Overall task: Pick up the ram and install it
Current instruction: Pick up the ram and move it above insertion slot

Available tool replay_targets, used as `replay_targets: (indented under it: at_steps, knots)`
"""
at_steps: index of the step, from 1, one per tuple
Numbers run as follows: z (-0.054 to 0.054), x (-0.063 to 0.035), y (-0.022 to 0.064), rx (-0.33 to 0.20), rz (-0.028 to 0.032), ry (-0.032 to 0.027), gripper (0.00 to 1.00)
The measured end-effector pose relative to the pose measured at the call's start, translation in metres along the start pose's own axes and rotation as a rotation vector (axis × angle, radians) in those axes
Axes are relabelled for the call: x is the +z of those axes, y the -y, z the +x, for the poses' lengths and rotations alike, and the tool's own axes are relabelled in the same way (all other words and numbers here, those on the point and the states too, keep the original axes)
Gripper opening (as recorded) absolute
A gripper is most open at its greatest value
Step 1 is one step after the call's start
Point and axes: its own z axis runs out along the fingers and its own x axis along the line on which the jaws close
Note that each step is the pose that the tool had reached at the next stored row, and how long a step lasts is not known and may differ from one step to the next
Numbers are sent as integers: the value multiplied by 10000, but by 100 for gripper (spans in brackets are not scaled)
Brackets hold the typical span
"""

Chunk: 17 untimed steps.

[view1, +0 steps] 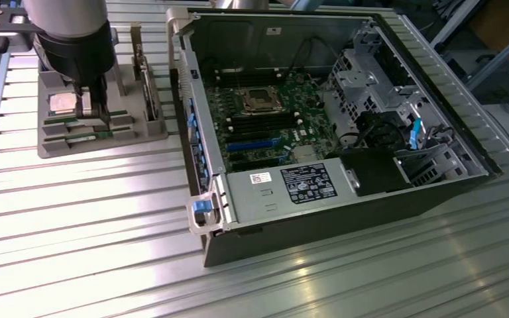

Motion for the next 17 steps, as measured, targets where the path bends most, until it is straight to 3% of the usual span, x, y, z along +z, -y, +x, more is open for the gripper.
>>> replay_targets:
  at_steps: [17]
  knots:
    - [-2, 125, 5, 6, 2, -128, 30]
